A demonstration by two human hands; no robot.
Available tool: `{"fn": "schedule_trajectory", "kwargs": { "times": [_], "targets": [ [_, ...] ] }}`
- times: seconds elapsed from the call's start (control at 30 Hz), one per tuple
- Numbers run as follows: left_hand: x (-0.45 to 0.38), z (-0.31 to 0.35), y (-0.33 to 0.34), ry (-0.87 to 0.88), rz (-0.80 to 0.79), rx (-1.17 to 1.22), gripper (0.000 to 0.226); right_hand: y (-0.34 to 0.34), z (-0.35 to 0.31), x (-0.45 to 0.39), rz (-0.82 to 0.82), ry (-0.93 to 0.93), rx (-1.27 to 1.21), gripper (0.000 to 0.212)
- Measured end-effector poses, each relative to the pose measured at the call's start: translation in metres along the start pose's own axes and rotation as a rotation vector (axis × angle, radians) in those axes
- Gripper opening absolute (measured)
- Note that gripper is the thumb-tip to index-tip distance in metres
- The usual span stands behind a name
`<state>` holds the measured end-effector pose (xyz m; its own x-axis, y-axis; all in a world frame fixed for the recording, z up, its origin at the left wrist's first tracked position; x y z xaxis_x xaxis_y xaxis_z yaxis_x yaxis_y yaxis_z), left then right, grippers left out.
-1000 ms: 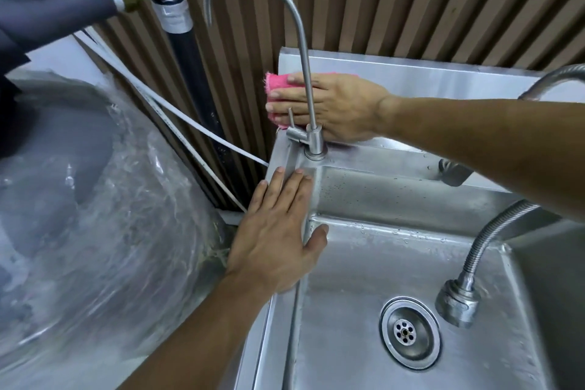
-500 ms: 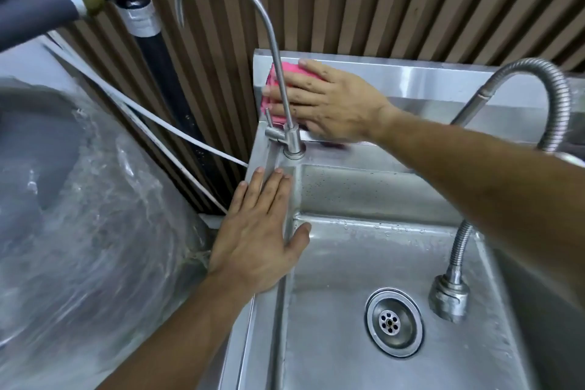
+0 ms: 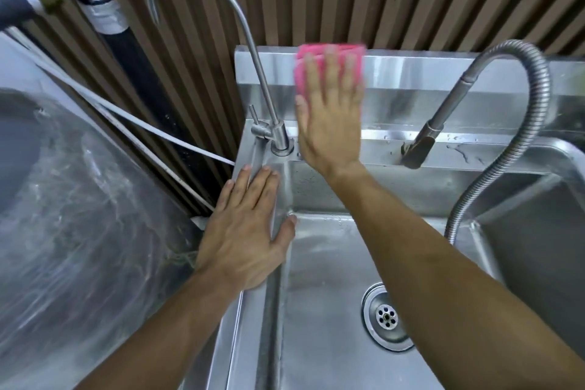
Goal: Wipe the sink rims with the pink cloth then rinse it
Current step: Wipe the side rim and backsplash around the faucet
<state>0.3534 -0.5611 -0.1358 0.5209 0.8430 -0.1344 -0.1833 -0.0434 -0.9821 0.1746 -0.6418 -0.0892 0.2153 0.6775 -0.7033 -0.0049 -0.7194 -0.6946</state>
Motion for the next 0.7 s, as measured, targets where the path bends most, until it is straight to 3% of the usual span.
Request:
{"fn": "schedule_trajectory", "kwargs": {
  "times": [0.07,0.1,0.17,0.27,0.33,0.5,0.57,0.7],
  "targets": [
    [-0.005,0.002,-0.007,0.018,0.017,0.001,0.083,0.002,0.001,0.0,-0.023,-0.235,0.04,0.056],
    [-0.009,0.002,-0.009,0.048,0.034,-0.016,0.081,0.001,0.009,0.0,-0.016,-0.258,0.047,0.055],
    [-0.02,0.003,-0.011,0.086,0.065,-0.044,0.073,-0.007,0.027,0.0,0.032,-0.156,0.044,0.055],
    [-0.03,0.001,-0.002,0.033,0.038,-0.038,0.081,-0.011,0.03,0.0,0.078,0.063,0.0,0.056],
    [-0.03,-0.003,0.009,0.017,0.003,-0.057,0.085,-0.006,0.017,-0.005,0.07,0.061,0.013,0.057],
    [-0.034,-0.006,0.011,0.009,-0.021,-0.053,0.086,0.002,0.004,-0.013,0.019,-0.352,0.064,0.054],
    [-0.033,-0.005,0.01,0.01,-0.029,-0.064,0.086,-0.003,0.03,-0.013,0.088,-0.206,0.063,0.056],
    [-0.033,-0.004,0.01,0.015,-0.03,-0.071,0.086,-0.013,0.071,-0.01,0.275,0.409,0.013,0.057]
  ]
}}
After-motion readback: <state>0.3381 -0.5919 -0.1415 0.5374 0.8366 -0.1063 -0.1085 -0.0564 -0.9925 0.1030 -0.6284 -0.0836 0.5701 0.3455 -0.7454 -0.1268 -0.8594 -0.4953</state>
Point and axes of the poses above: each hand's wrist, its own x-axis away from the middle knuckle, its own y-axis out of the palm, z = x × y, the point moved 5 cm from there along -x, towards the middle knuckle, and after that the axes turned 9 degrees about z, right-handed, at the moved point
